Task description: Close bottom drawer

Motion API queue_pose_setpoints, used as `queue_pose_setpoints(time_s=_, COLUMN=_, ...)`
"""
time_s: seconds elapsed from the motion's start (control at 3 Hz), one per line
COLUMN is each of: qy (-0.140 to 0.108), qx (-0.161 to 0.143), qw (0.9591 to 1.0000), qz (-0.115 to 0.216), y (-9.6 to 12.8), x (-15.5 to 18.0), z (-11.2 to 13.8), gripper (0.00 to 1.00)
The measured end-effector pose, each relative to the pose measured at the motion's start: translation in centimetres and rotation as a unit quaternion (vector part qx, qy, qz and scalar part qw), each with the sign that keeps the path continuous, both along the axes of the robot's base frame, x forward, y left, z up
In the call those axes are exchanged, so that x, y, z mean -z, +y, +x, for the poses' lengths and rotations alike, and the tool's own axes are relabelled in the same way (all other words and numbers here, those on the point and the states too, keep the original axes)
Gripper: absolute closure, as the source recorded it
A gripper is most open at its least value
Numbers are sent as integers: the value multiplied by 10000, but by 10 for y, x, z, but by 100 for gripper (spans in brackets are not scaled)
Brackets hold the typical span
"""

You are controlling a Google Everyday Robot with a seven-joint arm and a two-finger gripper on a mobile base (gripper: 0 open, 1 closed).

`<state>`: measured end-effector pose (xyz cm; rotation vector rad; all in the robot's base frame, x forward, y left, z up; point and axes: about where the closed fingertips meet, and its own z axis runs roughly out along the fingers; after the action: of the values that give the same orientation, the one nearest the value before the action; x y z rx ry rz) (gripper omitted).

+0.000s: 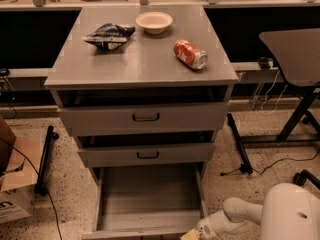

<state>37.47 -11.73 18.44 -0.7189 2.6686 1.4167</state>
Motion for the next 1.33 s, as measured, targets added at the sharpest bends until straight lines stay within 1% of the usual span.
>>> queue_pose_setpoints(time_s=0.33, qy=-106, qx=37, qw=9999, qz=60, y=4, x=-1, z=14, gripper=100)
queue_pose_setpoints(time_s=0.67, qy=-107, qx=36, qw=9999, qz=61, y=4, x=-1, z=13, gripper=100)
queue_pose_setpoints(time_s=1.0, qy=-629, qx=-37, qw=9977, qz=228, y=9, x=-4, z=24, gripper=100)
queue_pose_setpoints(time_s=1.33, qy=-702, qx=-60, qw=9973, qz=198, y=11, x=-5, z=27, gripper=100)
